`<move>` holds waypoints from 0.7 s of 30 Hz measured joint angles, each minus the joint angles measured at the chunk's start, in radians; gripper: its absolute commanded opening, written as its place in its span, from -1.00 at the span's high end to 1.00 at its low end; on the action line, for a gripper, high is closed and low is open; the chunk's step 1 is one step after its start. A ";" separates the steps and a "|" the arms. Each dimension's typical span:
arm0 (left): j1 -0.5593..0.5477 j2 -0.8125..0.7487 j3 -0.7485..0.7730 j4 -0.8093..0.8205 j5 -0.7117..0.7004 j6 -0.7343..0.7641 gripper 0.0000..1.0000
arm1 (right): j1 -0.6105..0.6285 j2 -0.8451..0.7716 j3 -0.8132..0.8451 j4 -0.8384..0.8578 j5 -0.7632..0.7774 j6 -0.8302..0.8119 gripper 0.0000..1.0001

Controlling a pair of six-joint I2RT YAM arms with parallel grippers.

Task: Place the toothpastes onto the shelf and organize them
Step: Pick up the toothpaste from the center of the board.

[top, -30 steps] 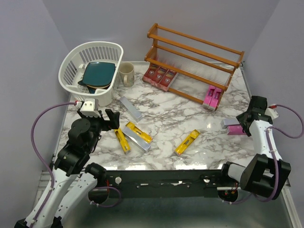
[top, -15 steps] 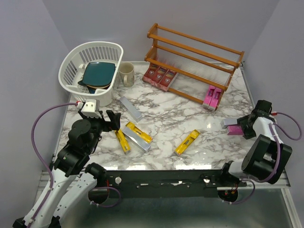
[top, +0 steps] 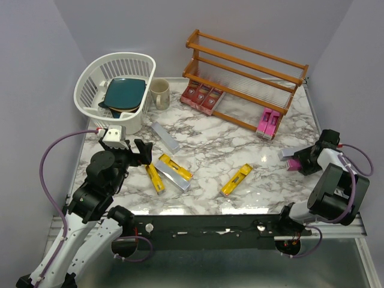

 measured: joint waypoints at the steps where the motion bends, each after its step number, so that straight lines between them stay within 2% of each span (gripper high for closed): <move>1: 0.000 0.000 0.000 0.000 0.000 0.000 -0.98 | 0.000 -0.003 -0.002 0.002 -0.003 -0.003 -0.09; 10: -0.002 0.000 0.000 0.000 0.000 0.003 -0.98 | 0.000 -0.105 -0.051 -0.021 -0.031 -0.019 0.26; 15: -0.002 0.000 0.000 0.000 0.001 0.003 -0.98 | 0.000 -0.233 -0.080 -0.048 -0.101 -0.024 0.30; 21: 0.002 0.015 0.000 0.001 0.023 0.002 -0.98 | 0.006 -0.497 -0.142 -0.008 -0.303 -0.060 0.30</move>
